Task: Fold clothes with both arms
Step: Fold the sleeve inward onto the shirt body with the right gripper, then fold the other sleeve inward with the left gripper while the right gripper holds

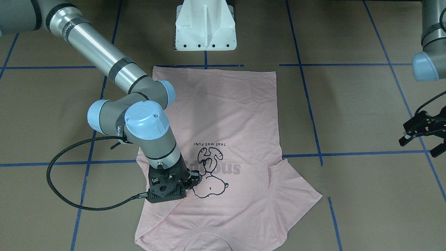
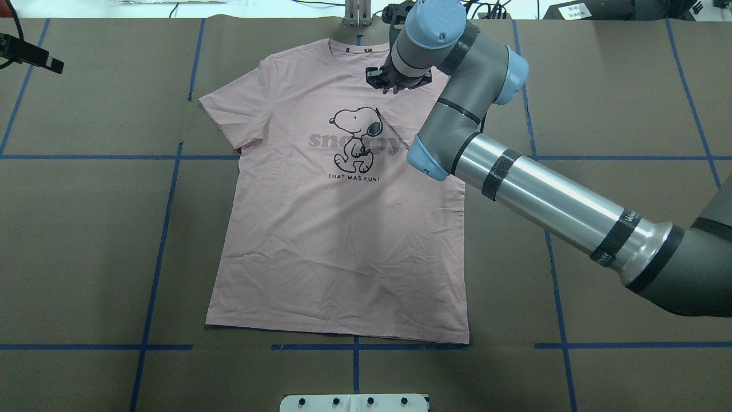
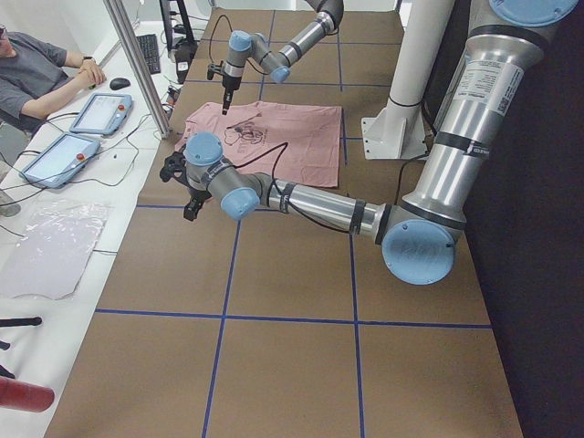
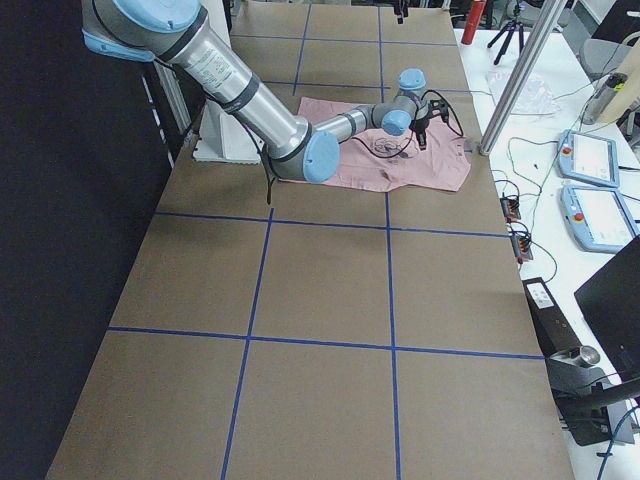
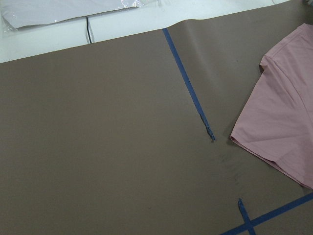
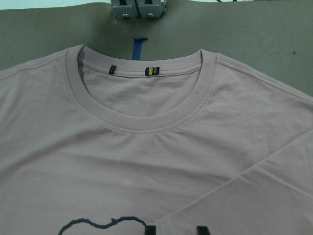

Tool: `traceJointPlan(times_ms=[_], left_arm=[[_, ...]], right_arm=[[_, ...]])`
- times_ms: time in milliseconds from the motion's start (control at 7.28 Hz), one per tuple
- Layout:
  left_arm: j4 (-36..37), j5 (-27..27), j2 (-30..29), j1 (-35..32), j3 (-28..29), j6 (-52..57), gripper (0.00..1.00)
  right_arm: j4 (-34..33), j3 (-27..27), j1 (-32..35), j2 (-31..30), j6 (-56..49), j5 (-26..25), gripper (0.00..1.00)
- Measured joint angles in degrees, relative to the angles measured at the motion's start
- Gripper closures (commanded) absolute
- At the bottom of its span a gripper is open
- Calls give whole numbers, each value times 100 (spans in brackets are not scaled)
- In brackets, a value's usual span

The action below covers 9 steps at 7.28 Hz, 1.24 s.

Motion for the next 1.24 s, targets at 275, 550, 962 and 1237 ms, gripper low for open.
traceJointPlan(times_ms=[275,550,962,1237], left_arm=[[1,536,-452,501,76,-946,0],[-260,1659,-702,1347,195,-2003,0],[-1216,3405,-1274,2385,1458,-3266,2],[-1327,3809,-1566,2599,2118,-3351,5]], right_arm=[[-1123,732,48,-222,47,441,0],[-2765,1887,315,-648,90,1265,0],[-3283,3001,583,-1527,127,1460,0],[-3297,3106,605,-1621,126,1461,0]])
